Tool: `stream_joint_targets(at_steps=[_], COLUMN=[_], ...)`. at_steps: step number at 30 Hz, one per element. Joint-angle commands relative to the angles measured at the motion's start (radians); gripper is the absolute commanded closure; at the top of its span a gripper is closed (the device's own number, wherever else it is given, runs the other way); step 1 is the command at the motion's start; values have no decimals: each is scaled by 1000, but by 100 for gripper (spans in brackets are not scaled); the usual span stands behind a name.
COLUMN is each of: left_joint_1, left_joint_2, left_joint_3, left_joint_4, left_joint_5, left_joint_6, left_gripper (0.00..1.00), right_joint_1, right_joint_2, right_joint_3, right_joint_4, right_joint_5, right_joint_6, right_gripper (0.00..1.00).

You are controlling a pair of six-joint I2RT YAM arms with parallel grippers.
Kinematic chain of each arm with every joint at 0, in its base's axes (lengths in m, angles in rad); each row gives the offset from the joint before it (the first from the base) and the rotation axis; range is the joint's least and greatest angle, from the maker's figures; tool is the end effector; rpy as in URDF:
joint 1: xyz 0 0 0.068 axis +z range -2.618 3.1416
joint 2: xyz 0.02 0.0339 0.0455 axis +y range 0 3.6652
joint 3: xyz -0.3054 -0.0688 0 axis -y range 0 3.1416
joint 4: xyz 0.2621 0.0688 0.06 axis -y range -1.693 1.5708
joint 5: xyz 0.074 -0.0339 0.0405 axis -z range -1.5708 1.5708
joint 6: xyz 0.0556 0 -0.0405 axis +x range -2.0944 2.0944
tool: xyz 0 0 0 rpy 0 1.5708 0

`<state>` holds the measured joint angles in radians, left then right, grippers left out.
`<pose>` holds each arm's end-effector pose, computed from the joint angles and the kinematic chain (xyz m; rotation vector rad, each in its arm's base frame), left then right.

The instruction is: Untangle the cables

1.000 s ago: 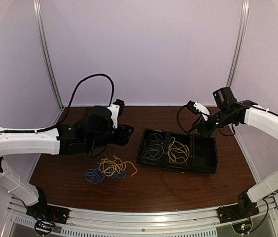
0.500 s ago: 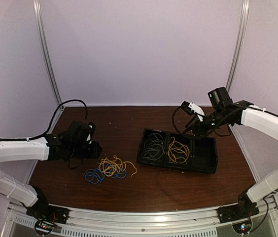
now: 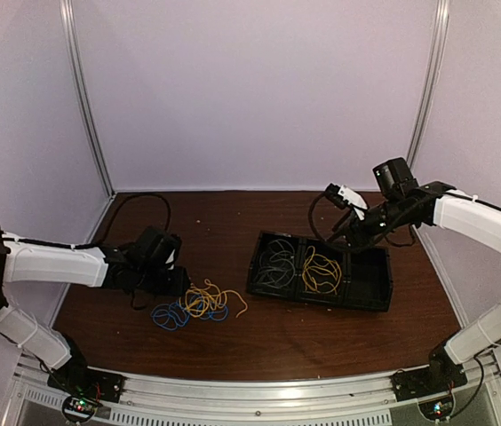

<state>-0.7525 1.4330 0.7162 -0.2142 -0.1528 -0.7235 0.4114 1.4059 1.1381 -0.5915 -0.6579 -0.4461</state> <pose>0.2190 -0.1934 0.1856 -0.0275 2.5376 -0.4218 0.2756 0.1573 0.3139 -1.2294 1.9833 0.7751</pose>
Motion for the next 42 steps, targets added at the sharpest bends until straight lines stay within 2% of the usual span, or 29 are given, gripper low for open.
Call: stream_joint_targets(at_steps=[1, 7, 12, 16, 23, 30, 34, 38, 42], left_joint_1=[5, 6, 5, 5, 5, 4, 4, 4, 4], left_joint_2=[18, 63, 67, 50, 1, -155, -277, -350, -376], left_joint_3=[18, 40, 53, 75, 134, 187, 236, 304, 339], left_joint_4=[39, 39, 35, 22, -38, -41, -23, -37, -51], left_joint_5=[-18, -43, -61, -81, -87, -17, 25, 56, 96], left_joint_6=[18, 35, 44, 63, 111, 201, 237, 264, 268], left_gripper=[67, 75, 92, 99, 100, 100, 100, 100, 100], right_joint_1=[9, 12, 13, 13, 18, 38, 101, 208, 308], right_joint_2=[12, 19, 15, 16, 19, 13, 33, 108, 196], right_joint_3=[-11, -11, -17, -17, -13, 0, 41, 164, 299], right_joint_4=[21, 21, 20, 21, 19, 10, 21, 21, 98], right_joint_5=[-15, -17, -16, -14, -16, -35, -58, -41, -21], right_joint_6=[1, 5, 5, 5, 8, -9, -13, -8, 91], right_gripper=[42, 42, 42, 43, 42, 42, 43, 42, 39])
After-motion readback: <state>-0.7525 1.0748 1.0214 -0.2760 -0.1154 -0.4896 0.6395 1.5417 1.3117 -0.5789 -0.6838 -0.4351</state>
